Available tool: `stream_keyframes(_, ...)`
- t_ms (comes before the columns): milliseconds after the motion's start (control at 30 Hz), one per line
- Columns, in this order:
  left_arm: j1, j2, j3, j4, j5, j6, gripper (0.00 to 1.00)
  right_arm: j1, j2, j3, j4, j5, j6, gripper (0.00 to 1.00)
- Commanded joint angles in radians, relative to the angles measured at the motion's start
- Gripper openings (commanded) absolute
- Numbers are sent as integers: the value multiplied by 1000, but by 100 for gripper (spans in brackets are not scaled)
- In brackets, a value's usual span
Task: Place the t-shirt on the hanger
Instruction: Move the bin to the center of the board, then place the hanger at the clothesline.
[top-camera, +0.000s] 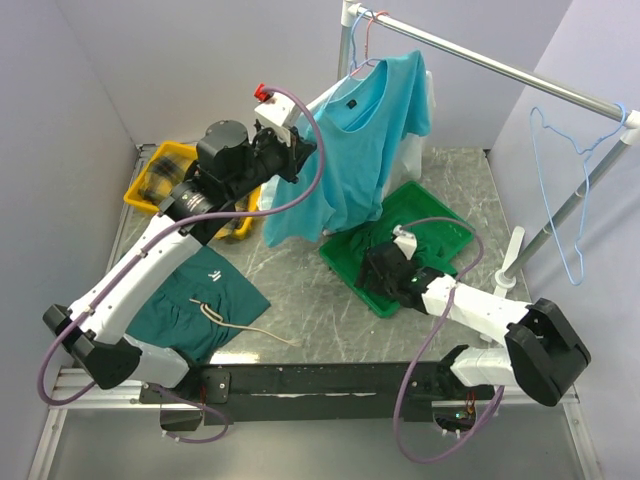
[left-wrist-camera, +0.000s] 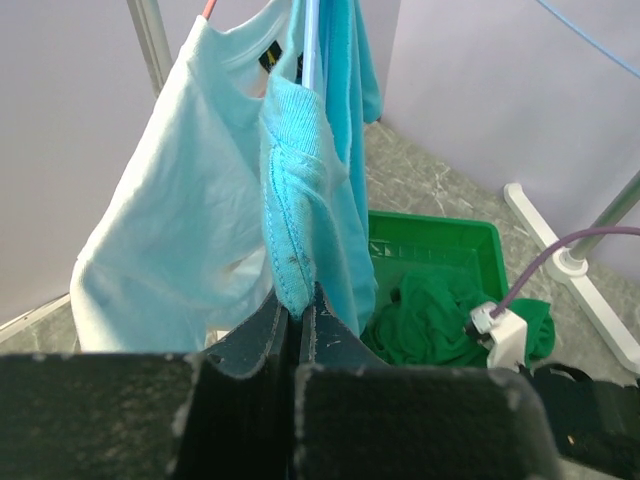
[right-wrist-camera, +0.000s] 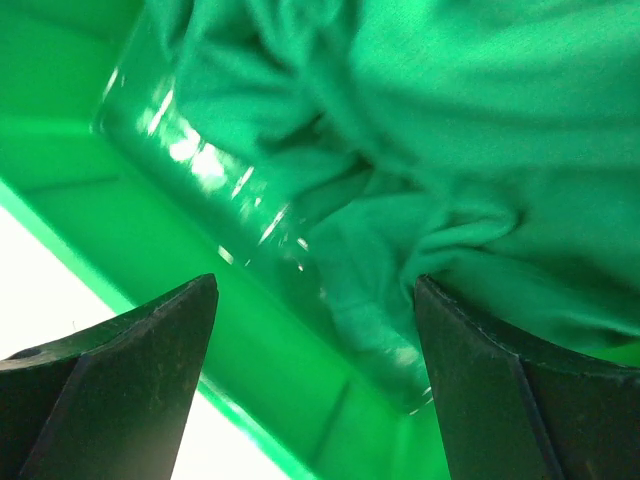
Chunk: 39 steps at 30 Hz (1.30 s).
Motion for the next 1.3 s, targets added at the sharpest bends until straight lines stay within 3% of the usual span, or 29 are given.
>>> stream_keyframes(0, 12, 7, 66, 59, 27, 26, 1, 80, -22, -26, -105, -5, 52, 88)
stream_keyframes(433, 22, 85, 163, 28, 72, 45, 1, 405, -178, -178, -147, -87, 390, 88)
stream_keyframes(700, 23, 160, 281, -56, 158, 94, 1, 612, -56, -87, -107, -61, 453, 88)
stream_keyframes(900, 20, 199, 324, -113, 230, 66, 1, 640, -20, 0, -168, 25, 425, 89)
stream_keyframes(1267, 18, 347, 457, -165, 204, 22, 1, 642, -97, 20, -205, 88, 413, 90)
